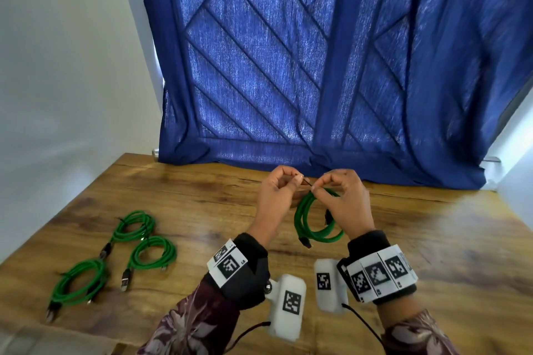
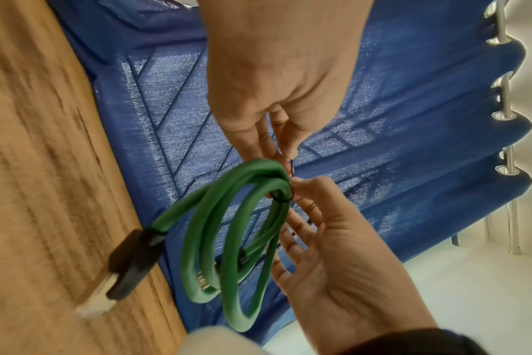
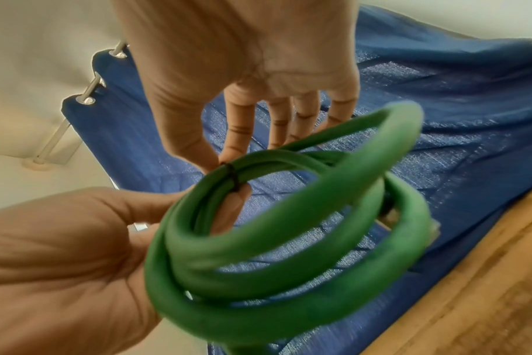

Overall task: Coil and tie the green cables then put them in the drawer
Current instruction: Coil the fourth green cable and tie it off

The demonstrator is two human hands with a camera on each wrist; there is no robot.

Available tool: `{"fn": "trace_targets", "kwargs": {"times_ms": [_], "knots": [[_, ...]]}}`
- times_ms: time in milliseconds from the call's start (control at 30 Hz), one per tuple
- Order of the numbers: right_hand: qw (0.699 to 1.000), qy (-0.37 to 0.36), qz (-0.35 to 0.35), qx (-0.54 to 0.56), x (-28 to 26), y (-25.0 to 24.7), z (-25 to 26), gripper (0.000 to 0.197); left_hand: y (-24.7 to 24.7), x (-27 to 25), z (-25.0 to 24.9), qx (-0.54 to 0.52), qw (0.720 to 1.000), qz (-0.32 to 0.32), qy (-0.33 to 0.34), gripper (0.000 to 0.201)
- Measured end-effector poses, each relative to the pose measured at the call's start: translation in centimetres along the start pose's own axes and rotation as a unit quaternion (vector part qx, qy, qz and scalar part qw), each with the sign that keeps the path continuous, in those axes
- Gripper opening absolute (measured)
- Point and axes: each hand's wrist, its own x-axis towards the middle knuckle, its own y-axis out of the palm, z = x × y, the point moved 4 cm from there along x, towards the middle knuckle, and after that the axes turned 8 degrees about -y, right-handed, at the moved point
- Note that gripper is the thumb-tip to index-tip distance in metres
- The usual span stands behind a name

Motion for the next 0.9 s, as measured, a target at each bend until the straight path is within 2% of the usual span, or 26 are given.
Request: {"fn": "trace_targets", "kwargs": {"times_ms": [133,233,333,467,567,733,833,900], "knots": [[1.0,-0.005,0.011,-0.001,-0.1,0.2,-0.3,0.007,0.2,-0.1,0.4,-0.013,1.0,0.005,-0.01,0.011],[0.998,0.008,0.03,0.056,-0.5,0.3,-0.5,0.009,0.0,0.1,0.5,-0.024,1.0,0.0,-0.016,0.012],[0.986,0.061,0.049,0.145,-0.7,0.2,-1.8,0.012,-0.8,0.6,0.2,-0.054,0.998,-0.017,-0.026,0.016],[0.956,0.14,0.103,0.238,-1.3,0.4,-3.0,0.012,-1.6,1.3,0.2,-0.115,0.992,-0.028,-0.049,0.019],[0.936,0.183,0.116,0.278,-2.0,0.6,-2.9,0.016,-1.8,1.6,0.6,-0.178,0.981,-0.034,-0.076,0.018],[0.931,0.197,0.071,0.3,-2.1,0.9,-3.1,0.016,-1.9,1.8,1.1,-0.186,0.977,-0.031,-0.099,0.009],[0.932,0.2,0.051,0.298,-2.1,1.1,-3.3,0.016,-1.8,1.4,1.1,-0.146,0.983,-0.021,-0.111,0.024],[0.931,0.212,0.031,0.297,-2.1,1.2,-3.6,0.016,-2.2,0.8,1.4,-0.082,0.989,-0.01,-0.12,0.033]]}}
